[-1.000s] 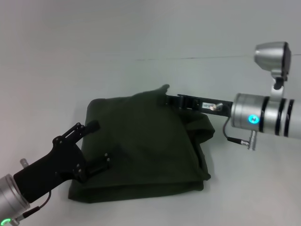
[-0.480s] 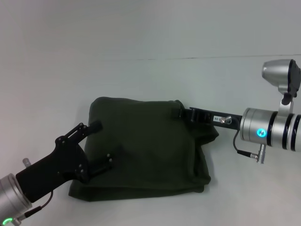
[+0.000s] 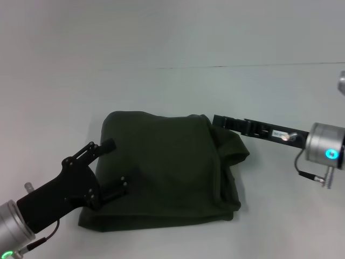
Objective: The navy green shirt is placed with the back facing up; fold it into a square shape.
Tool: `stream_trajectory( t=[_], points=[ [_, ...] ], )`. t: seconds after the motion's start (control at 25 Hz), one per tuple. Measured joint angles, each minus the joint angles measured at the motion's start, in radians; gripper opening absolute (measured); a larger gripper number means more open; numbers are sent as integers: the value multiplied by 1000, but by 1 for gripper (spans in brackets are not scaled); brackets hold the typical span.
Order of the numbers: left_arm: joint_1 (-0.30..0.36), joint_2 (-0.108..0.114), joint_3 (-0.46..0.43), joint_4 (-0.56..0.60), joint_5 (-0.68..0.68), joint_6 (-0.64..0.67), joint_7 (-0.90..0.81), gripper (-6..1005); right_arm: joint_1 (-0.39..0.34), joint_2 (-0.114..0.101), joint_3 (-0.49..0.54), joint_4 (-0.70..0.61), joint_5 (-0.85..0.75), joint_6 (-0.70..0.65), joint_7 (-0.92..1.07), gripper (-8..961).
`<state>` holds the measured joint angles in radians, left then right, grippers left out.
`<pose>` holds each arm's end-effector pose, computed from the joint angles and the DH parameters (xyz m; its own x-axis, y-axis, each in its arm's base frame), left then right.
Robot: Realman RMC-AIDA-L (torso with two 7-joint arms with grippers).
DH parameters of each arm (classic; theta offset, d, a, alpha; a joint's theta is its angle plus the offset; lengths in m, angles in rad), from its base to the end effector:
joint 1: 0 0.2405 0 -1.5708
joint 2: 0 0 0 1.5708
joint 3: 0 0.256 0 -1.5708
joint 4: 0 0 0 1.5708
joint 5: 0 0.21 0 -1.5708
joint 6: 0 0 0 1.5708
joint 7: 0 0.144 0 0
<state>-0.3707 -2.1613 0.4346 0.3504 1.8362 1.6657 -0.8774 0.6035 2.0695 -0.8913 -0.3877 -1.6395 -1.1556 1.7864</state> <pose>-0.2855 0.2601 -0.0361 0.5855 0.1348 0.7994 0.5300 -0.8099 -0.2516 0.2619 0.3687 -0.0408 0.3148 -0.6960 -0.6454 -0.8876 -0.4568 0.0596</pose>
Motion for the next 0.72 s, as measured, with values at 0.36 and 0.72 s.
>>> stream_trajectory(
  t=[0.36, 0.72],
  points=[
    [10, 0, -2, 2, 0, 0, -10, 887, -23, -58, 6, -74, -155, -200, 172, 584],
    [26, 5, 1, 5, 0, 0, -8, 887, 1, -59, -1, -70, -227, -215, 238, 626]
  ],
)
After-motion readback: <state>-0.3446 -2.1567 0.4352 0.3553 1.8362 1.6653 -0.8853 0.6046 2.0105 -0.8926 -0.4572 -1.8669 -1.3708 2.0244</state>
